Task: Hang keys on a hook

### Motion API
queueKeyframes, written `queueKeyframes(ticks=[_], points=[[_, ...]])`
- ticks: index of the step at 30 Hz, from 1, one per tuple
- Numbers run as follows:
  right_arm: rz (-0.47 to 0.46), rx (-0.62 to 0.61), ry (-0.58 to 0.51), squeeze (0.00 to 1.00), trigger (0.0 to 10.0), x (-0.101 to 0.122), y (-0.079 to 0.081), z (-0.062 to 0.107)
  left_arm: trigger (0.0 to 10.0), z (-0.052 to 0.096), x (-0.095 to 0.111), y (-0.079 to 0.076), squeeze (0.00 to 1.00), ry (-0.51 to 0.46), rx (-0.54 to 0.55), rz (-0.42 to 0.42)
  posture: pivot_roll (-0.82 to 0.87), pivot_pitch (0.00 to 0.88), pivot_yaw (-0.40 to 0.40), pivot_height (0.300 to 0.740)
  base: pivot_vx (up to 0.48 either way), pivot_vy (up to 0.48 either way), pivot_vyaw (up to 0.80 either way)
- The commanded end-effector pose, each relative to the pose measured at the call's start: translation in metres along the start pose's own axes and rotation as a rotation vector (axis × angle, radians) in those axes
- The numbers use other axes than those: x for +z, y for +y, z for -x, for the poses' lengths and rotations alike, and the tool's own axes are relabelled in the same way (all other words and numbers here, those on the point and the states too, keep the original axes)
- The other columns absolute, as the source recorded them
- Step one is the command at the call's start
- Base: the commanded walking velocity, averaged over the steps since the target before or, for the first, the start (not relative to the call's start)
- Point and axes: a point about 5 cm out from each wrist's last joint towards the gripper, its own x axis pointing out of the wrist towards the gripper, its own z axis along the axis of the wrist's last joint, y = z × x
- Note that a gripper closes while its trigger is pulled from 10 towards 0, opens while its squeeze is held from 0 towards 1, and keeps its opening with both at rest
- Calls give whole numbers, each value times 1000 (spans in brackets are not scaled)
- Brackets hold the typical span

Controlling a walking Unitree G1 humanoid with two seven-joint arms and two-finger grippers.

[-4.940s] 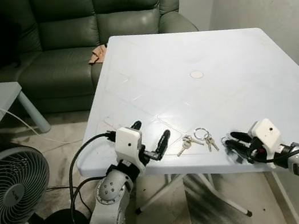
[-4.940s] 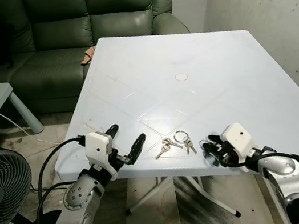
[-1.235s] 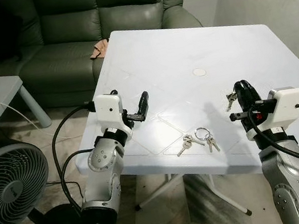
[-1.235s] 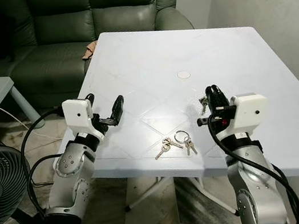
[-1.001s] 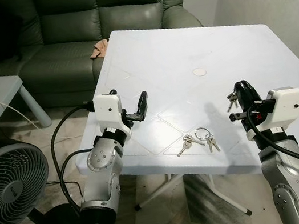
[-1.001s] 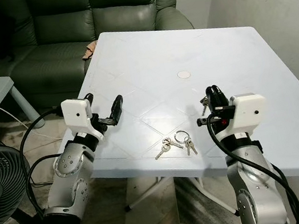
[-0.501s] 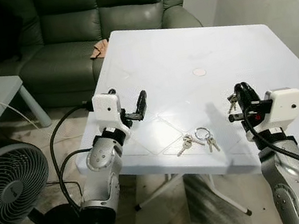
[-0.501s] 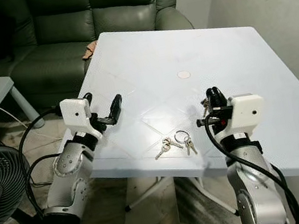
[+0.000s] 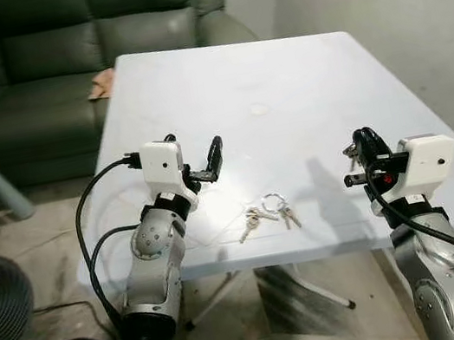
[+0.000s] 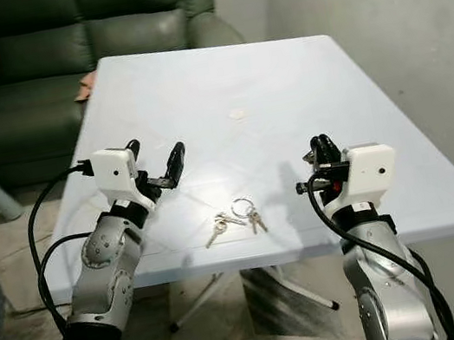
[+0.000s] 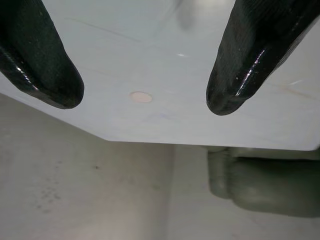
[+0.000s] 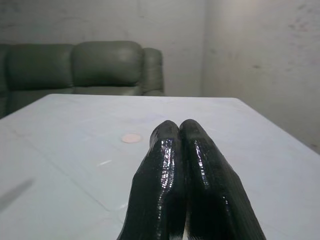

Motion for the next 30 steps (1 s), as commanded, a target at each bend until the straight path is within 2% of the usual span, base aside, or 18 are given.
queueKeyframes(ticks=[1, 12, 20, 26, 30], points=[[7, -7, -4, 0, 10000, 2, -1, 0, 10000, -3, 3, -2, 0, -7, -11, -11, 53, 62, -34, 740, 0, 0, -775], [13, -8, -3, 0, 10000, 2, -1, 1, 10000, -3, 3, -2, 0, -10, -12, -10, 52, 58, -36, 740, 0, 0, -756], [8, 31, -34, 0, 10000, 6, 2, 2, 10000, -2, 2, -3, 0, -9, -4, -1, 44, 50, -44, 740, 0, 0, 0], [16, 19, -4, 0, 10000, 3, 1, 2, 10000, -4, 2, -4, 0, -7, -15, 3, 36, 42, -42, 740, 0, 0, 0], [9, 18, 6, 0, 10000, 1, 1, 3, 10000, -5, 3, -2, 0, -10, -14, 1, 34, 37, -40, 740, 0, 0, -631]])
